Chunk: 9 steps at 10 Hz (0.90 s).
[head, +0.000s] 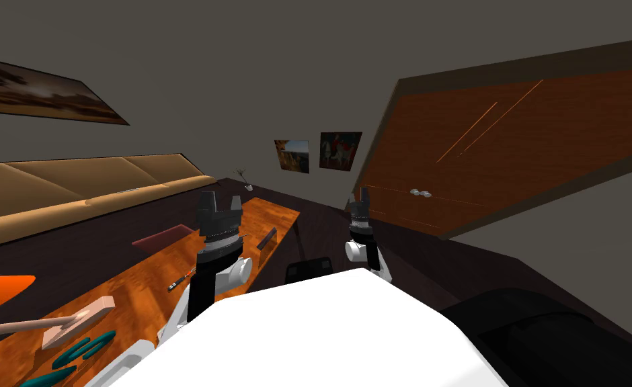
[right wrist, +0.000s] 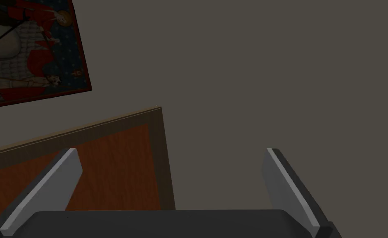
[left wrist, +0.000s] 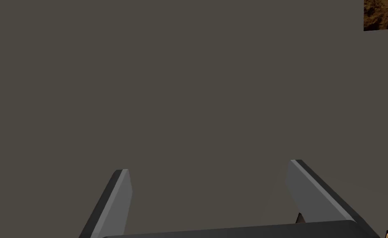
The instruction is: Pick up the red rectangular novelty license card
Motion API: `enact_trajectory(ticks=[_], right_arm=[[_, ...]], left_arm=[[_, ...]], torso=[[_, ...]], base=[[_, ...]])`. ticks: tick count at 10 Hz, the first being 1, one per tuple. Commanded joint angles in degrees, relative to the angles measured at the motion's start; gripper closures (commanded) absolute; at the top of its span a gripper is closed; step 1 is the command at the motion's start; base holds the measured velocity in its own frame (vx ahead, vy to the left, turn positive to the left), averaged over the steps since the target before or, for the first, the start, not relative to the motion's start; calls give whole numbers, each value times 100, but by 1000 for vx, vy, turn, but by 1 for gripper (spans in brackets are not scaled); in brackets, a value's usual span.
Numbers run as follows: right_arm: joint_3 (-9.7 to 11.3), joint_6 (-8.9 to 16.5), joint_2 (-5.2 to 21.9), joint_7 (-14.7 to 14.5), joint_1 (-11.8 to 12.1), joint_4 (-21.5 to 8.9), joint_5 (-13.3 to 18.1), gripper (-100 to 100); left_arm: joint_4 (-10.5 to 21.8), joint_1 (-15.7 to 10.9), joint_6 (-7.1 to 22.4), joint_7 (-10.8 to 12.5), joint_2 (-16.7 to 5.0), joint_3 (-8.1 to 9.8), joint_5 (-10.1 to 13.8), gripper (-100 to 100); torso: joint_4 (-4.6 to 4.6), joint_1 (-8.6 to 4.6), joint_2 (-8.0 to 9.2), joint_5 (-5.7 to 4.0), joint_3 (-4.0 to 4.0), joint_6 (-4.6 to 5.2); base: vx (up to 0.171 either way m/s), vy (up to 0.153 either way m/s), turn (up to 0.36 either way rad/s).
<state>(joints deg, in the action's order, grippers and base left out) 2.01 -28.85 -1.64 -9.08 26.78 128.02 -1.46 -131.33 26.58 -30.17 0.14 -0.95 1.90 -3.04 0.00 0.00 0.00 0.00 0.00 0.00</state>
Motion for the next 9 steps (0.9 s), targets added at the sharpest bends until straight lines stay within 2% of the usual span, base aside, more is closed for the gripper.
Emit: enact_trajectory(ticks=[1, 5, 9], right_arm=[[0, 0, 0, 0, 0, 0, 0, 0], [0, 0, 0, 0, 0, 0, 0, 0], [0, 0, 0, 0, 1, 0, 0, 0]], left_arm=[[62, -23, 89, 29, -192, 17, 31, -100], [394, -151, 588, 189, -649, 115, 207, -100], [911, -353, 1320, 448, -925, 273, 491, -100]], torso=[[0, 0, 0, 0, 0, 0], [-3, 1, -12, 1, -7, 0], [-5, 1, -20, 1, -12, 0]], base=[[6, -3, -3], [26, -4, -5], [46, -6, -8]])
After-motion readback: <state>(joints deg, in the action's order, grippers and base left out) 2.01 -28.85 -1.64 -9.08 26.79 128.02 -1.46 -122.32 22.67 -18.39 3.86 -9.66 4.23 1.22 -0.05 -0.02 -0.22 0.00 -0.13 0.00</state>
